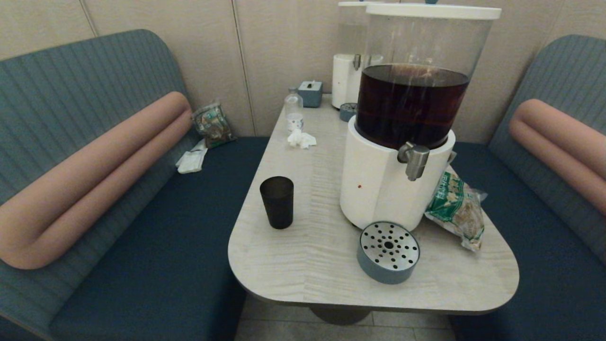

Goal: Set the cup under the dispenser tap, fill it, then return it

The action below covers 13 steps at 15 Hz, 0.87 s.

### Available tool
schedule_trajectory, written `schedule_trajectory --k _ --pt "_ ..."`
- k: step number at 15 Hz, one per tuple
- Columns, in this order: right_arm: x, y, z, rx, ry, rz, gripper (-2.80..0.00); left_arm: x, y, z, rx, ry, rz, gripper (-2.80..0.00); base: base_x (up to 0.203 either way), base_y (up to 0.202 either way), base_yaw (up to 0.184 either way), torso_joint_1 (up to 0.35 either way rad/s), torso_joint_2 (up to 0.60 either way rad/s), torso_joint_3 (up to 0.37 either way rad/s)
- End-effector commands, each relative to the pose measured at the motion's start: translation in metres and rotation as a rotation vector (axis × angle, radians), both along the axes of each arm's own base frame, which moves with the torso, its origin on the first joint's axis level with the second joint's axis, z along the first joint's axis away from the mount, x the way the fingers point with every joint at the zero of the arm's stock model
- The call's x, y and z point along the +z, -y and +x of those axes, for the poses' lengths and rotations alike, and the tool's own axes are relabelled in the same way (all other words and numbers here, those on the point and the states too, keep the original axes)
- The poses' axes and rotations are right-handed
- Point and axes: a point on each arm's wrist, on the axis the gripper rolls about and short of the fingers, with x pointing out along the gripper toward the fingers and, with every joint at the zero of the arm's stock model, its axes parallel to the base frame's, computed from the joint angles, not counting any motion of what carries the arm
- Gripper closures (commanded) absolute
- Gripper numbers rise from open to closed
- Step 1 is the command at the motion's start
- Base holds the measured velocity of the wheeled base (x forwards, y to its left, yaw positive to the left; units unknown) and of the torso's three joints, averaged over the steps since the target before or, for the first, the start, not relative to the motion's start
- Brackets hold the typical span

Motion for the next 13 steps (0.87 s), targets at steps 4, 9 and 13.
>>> schedule_trajectory --k 4,9,13 --pt "-0.0004 0.0 0.0002 0.001 -0.003 0.001 0.0 0.0 0.0 -0.0002 -0.001 0.001 0.004 0.0 0.0 0.0 0.0 0.0 0.0 0.0" --pt "-0.0004 0.0 0.0002 -0.001 -0.003 -0.001 0.0 -0.0001 -0.0001 -0.0001 0.002 0.001 0.003 0.0 0.0 0.0 0.0 0.0 0.0 0.0" --pt "-0.0002 0.0 0.0002 -0.001 -0.002 0.001 0.0 -0.0002 -0.0001 0.0 0.005 0.002 -0.002 0.0 0.0 0.0 0.0 0.0 0.0 0.0"
